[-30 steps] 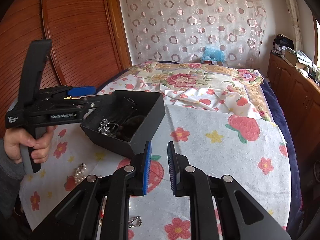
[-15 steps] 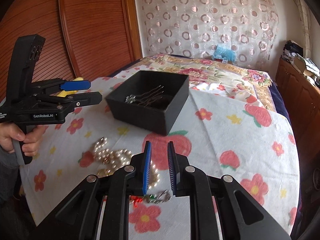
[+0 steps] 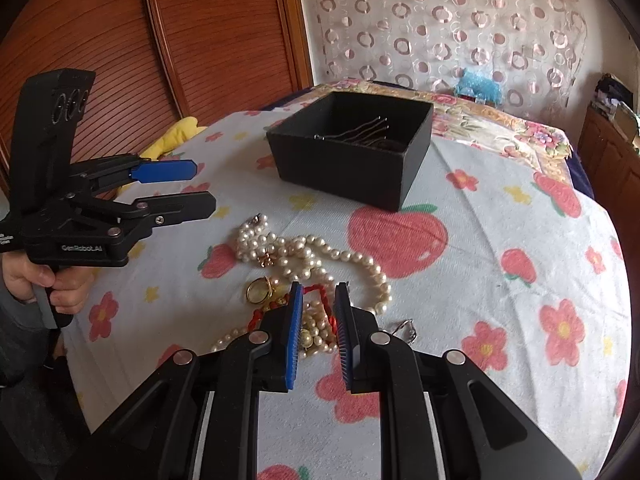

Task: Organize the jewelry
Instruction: 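Open both tools and withdraw them from the black box, then grasp the red string bracelet with the right tool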

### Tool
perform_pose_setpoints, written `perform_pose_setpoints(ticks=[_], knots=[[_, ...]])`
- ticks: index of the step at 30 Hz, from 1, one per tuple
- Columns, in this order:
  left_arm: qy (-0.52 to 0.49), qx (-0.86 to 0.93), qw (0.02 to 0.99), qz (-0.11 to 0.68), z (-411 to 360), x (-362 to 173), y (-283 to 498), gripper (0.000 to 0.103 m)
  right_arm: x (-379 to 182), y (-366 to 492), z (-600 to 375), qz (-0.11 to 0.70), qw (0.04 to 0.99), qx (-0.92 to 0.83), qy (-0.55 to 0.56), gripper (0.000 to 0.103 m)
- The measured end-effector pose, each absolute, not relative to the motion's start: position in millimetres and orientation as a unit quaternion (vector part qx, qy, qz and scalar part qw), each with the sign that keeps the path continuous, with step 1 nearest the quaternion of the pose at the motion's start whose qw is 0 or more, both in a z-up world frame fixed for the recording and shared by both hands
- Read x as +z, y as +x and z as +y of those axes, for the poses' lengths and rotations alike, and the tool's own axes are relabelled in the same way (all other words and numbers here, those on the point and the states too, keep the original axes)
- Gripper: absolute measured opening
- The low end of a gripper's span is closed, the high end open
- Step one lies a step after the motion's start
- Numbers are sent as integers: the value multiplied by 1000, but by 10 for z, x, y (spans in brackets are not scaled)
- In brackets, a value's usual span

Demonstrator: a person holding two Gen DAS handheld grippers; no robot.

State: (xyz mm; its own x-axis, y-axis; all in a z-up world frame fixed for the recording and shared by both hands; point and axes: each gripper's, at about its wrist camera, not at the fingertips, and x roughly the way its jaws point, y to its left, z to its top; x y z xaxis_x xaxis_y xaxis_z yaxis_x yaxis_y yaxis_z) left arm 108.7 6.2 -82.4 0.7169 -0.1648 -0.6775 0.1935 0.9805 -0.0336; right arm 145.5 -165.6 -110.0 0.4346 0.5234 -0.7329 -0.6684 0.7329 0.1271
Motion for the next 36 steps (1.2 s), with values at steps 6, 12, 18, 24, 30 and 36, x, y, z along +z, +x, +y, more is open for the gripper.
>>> perform_pose_setpoints(ticks=[6,12,18,24,30,36], knots=[[15,-100,922,374,54,-926,1020,66,-1165,1501,-1639,411,837,349,-92,18],[14,-104,918,382,14,-995,1005,66,-1170,1469,-1589,405,839,346,-111,7],[12,-110,912,395,-9,-1080,987,66,-1047,1398,-1638,379,852,345,-102,7],[12,-115,910,397,-47,-1098,982,66,-839,1354,-1826,350,871,337,-69,7],[11,-132,908,397,-145,-1081,947,66,-722,1323,-1949,334,882,327,-58,7],[12,-142,907,397,-226,-1074,927,66,-637,1316,-2046,325,886,329,-41,7]])
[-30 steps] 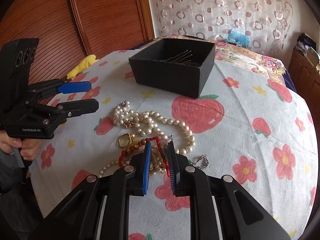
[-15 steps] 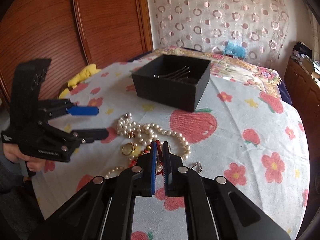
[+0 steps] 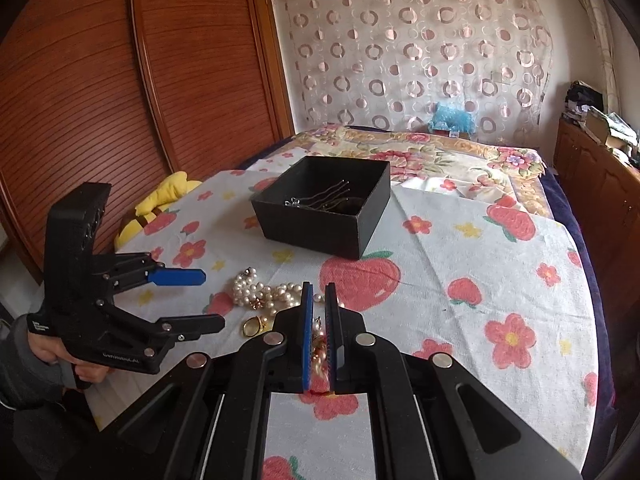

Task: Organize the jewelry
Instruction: 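Grasp the red string bracelet with the right tool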

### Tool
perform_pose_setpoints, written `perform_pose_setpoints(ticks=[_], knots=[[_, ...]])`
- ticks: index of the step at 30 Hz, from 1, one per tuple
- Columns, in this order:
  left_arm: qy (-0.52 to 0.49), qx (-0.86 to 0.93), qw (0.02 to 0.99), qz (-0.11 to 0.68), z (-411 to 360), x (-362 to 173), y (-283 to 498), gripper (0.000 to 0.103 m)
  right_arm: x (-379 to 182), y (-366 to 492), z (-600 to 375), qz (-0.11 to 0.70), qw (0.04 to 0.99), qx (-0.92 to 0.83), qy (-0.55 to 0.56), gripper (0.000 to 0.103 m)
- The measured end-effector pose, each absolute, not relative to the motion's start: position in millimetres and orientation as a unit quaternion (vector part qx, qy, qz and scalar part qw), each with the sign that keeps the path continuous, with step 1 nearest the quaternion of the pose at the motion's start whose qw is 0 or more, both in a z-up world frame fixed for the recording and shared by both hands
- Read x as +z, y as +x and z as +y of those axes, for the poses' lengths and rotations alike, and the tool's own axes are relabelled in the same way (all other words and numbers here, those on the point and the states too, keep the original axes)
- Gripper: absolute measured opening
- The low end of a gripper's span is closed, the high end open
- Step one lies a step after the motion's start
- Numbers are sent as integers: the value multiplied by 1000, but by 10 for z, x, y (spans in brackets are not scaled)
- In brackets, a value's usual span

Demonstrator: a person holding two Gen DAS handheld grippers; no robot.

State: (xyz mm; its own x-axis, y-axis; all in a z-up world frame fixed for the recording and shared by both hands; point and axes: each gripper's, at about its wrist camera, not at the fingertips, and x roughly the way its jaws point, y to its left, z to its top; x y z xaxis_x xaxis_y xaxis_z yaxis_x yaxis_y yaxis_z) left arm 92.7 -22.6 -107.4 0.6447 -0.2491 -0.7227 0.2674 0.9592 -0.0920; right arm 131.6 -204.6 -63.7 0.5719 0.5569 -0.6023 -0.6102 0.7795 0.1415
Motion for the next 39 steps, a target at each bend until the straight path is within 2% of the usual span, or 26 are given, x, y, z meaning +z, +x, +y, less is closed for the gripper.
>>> perform_pose_setpoints(ticks=[7,16,18,20,22,25,27,36,39], knots=[[17,-172,897,406,-432,-1124,842,64,-724,1353,-2112,330,891,307,-53,4],[28,-200,883,424,-616,-1213,797,36,-900,1369,-2247,350,890,285,-63,4],[38,-195,885,421,-646,-1214,784,32,-936,1374,-2255,354,889,283,-65,12],[38,-194,885,422,-642,-1220,792,24,-961,1384,-2248,356,888,283,-64,18],[42,-190,886,422,-642,-1229,785,16,-996,1401,-2249,362,887,282,-64,19],[51,-188,887,419,-643,-1227,774,14,-1054,1441,-2248,372,883,278,-64,20],[57,-185,887,419,-655,-1225,773,14,-1109,1468,-2246,383,880,273,-70,25],[66,-189,886,418,-712,-1213,769,14,-1220,1506,-2224,401,869,278,-78,25],[82,-187,888,413,-748,-1220,765,5,-1240,1500,-2183,401,868,280,-88,25]])
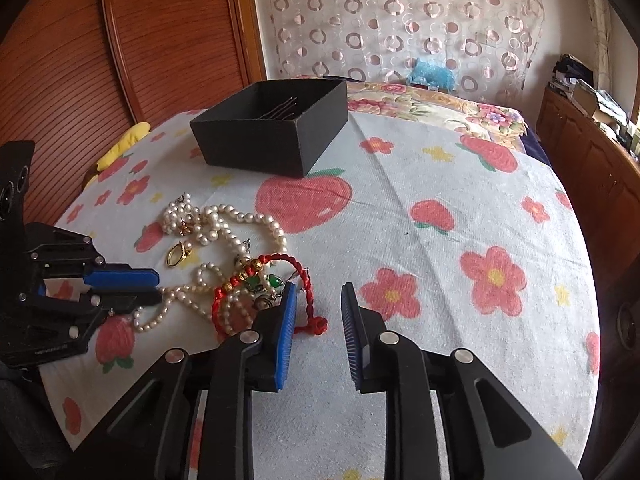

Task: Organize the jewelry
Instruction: 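Grasp the red string bracelet with the right tool, then lower the red bracelet into the box with the right tool while the left tool lifts a pearl necklace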

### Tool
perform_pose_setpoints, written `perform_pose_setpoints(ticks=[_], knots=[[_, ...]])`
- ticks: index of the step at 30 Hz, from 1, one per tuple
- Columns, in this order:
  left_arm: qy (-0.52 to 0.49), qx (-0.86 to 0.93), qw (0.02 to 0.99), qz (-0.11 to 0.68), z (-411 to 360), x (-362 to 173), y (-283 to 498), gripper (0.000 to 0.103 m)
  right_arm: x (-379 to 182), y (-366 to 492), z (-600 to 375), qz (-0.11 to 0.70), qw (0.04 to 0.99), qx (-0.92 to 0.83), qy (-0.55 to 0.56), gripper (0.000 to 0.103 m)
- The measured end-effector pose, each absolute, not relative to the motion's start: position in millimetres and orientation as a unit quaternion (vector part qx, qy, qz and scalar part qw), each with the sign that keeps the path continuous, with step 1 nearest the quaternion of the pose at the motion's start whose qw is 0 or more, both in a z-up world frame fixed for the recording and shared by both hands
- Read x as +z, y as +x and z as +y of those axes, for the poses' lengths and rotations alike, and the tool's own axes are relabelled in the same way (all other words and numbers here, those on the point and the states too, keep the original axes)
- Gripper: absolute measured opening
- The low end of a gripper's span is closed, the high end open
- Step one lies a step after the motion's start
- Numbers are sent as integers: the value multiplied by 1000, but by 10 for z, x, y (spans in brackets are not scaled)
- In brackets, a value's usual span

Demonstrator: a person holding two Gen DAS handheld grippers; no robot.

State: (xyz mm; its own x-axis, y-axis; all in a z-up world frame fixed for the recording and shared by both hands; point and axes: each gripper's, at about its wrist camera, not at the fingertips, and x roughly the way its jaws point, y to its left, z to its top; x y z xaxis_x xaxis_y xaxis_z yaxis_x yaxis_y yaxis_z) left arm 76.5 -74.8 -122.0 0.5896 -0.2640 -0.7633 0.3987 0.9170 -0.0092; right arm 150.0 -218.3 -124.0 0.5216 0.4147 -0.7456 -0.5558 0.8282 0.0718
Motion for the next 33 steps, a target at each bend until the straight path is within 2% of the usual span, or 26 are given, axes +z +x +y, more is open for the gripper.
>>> perform_pose_setpoints(ticks=[2,3,6,19,33], knots=[[73,-191,887,413,-727,-1216,788,5,-1242,1493,-2170,400,868,280,-92,21],[68,-190,887,415,-703,-1208,802,4,-1246,1490,-2165,401,867,282,-94,11],[59,-183,894,404,-623,-1135,804,4,-1239,1480,-2161,398,867,282,-100,5],[17,-170,931,322,-271,-439,710,4,-885,1423,-2149,351,887,286,-95,4],[32,-159,956,246,-237,340,871,4,-394,1439,-2001,303,900,298,-98,4]])
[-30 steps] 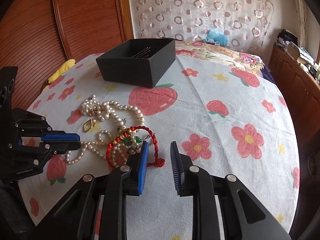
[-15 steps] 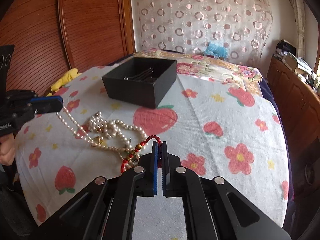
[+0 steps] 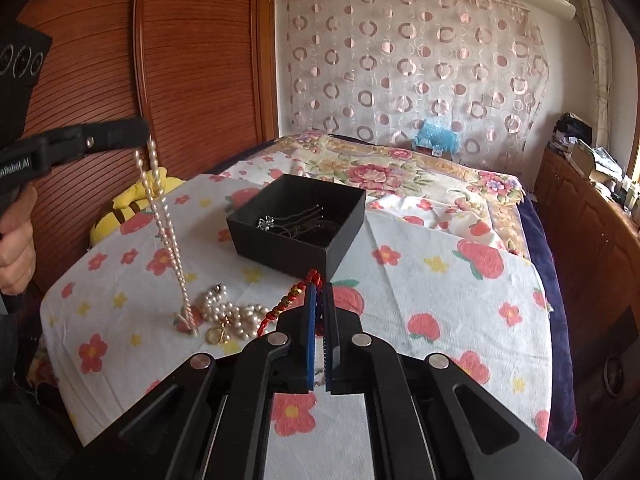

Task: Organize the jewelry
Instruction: 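Lower the red bracelet into the box with the right tool while the left tool lifts a pearl necklace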

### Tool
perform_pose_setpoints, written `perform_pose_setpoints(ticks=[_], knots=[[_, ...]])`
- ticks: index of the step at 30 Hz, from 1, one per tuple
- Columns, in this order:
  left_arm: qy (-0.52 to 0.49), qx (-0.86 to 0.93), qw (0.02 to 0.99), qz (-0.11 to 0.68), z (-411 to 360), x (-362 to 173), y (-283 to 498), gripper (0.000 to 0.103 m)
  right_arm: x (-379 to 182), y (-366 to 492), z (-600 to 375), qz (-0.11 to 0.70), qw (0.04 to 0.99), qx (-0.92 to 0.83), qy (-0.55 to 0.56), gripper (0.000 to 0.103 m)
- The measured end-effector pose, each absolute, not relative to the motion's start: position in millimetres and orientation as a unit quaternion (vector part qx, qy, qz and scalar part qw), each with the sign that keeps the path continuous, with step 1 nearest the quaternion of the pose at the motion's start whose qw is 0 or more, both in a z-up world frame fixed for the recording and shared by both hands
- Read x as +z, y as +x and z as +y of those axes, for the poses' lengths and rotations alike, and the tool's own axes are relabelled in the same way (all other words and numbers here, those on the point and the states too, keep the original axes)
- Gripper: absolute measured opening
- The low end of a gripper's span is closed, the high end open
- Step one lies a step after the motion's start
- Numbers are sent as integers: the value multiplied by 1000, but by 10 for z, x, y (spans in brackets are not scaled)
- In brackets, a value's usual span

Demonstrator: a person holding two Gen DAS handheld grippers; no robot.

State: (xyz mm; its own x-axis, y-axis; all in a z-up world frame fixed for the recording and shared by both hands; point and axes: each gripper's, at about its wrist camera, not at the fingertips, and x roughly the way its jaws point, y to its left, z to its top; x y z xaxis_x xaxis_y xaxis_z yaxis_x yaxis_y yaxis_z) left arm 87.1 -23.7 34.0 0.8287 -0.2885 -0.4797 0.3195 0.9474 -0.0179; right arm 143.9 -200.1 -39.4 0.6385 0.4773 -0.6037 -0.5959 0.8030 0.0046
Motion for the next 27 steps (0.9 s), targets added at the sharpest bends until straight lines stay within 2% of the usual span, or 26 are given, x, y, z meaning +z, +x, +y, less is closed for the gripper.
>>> perform_pose_setpoints(ticks=[15,27], knots=[[48,-124,970,203,-106,910,1199,4,-286,1801,-1779,301,900,305,-80,4],[44,-92,972,210,-68,990,1721,4,-220,2174,-1574,298,902,304,-71,4]])
